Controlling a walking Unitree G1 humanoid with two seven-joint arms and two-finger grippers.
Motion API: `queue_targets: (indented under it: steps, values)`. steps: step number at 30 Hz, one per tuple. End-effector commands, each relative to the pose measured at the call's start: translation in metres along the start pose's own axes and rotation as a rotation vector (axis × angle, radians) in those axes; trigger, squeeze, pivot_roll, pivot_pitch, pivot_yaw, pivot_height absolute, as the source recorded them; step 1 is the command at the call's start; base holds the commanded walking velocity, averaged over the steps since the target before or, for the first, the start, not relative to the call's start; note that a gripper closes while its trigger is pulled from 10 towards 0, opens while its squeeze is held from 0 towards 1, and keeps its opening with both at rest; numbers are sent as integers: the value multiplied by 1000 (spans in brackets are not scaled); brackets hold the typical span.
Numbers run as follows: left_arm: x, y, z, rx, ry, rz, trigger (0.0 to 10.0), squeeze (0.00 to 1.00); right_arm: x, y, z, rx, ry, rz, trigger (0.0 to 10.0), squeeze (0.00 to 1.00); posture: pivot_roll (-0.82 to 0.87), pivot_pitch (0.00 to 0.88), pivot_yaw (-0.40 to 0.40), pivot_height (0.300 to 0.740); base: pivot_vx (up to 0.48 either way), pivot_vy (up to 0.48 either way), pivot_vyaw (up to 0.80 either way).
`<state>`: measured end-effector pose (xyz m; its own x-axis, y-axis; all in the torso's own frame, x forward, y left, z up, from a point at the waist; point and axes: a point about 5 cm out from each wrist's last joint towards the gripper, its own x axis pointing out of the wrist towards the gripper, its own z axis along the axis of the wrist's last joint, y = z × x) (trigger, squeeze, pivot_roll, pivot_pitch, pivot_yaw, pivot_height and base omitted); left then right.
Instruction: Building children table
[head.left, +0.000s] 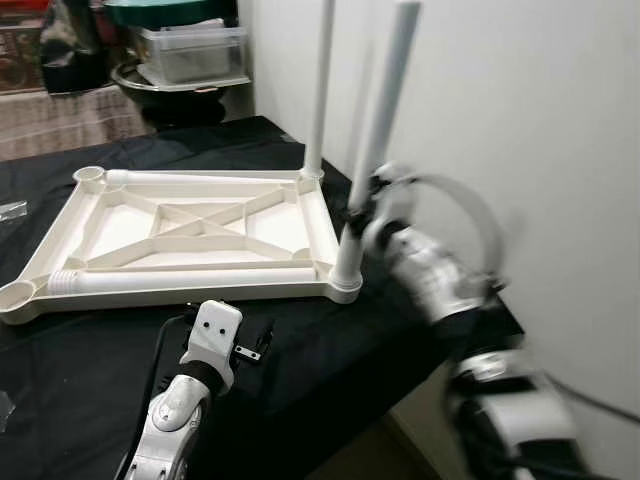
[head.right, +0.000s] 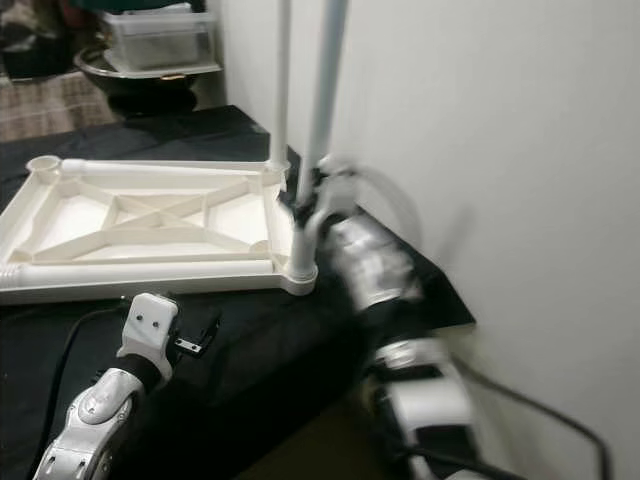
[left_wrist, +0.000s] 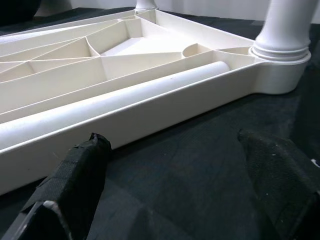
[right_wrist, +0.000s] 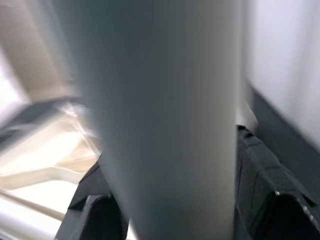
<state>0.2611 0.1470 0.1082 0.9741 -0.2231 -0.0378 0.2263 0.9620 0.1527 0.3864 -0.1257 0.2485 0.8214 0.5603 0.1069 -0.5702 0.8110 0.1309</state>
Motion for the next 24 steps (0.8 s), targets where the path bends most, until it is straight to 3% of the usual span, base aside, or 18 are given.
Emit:
queue_targets:
  steps: [1, 3, 5, 6, 8, 9, 10, 15, 16, 17, 18, 20, 21, 22, 23, 24]
  values:
    - [1, -4, -3, 3, 14, -16, 10000, 0, -2, 6, 5, -31, -19, 128, 10000, 0, 104, 0, -100, 740, 0, 0, 0]
    - [1, -4, -2, 5, 12, -21, 10000, 0, -11, -4, 9, -110, 19, 185, 10000, 0, 102, 0, -97, 740, 0, 0, 0]
    - [2, -4, -2, 7, 12, -24, 10000, 0, -12, -6, 3, -134, 61, 227, 10000, 0, 101, 0, -92, 740, 0, 0, 0]
    - [3, -4, -2, 8, 12, -25, 10000, 0, -12, -5, -1, -140, 77, 239, 5608, 0, 101, 0, -92, 740, 0, 0, 0]
    - [3, -4, -2, 8, 12, -25, 10000, 0, -12, -5, -1, -140, 77, 239, 5608, 0, 101, 0, -92, 740, 0, 0, 0]
    - [4, -5, -1, 9, 10, -28, 10000, 0, -11, -5, -6, -124, 88, 238, 2235, 0, 107, 0, -95, 740, 0, 0, 0]
    - [4, -5, 0, 11, 6, -31, 10000, 0, -7, 2, -17, -79, 98, 211, 0, 0, 111, 0, -95, 740, 0, 0, 0]
    - [4, -5, 1, 12, 5, -30, 10000, 0, -4, 7, -27, -27, 116, 174, 0, 0, 110, 0, -98, 740, 0, 0, 0]
    - [3, -4, 0, 13, 6, -29, 10000, 0, -3, 10, -35, 3, 122, 112, 0, 0, 110, 0, -98, 740, 0, 0, 0]
    - [3, -3, -1, 14, 8, -28, 10000, 0, 0, 7, -48, 29, 154, -76, 0, 0, 109, 0, -96, 740, 0, 0, 0]
    - [3, -3, -1, 14, 8, -28, 10000, 0, 0, 7, -48, 29, 154, -76, 0, 0, 109, 0, -96, 740, 0, 0, 0]
    - [3, -3, -1, 15, 9, -28, 10000, 0, -5, -6, -68, 87, 209, -483, 0, 0, 107, 0, -96, 740, 0, 0, 0]
    - [3, -3, -1, 15, 9, -28, 10000, 0, -5, -6, -68, 87, 209, -483, 0, 0, 107, 0, -96, 740, 0, 0, 0]
    - [3, -4, 0, 14, 8, -28, 10000, 0, -13, -6, -76, 87, 230, -641, 0, 0, 111, 0, -96, 740, 0, 0, 0]
    - [4, -4, 0, 13, 7, -30, 10000, 0, -19, 7, -83, 89, 241, -701, 0, 0, 110, 0, -93, 740, 0, 0, 0]
    - [4, -4, 0, 13, 7, -30, 10000, 0, -19, 7, -83, 89, 241, -701, 0, 0, 110, 0, -93, 740, 0, 0, 0]
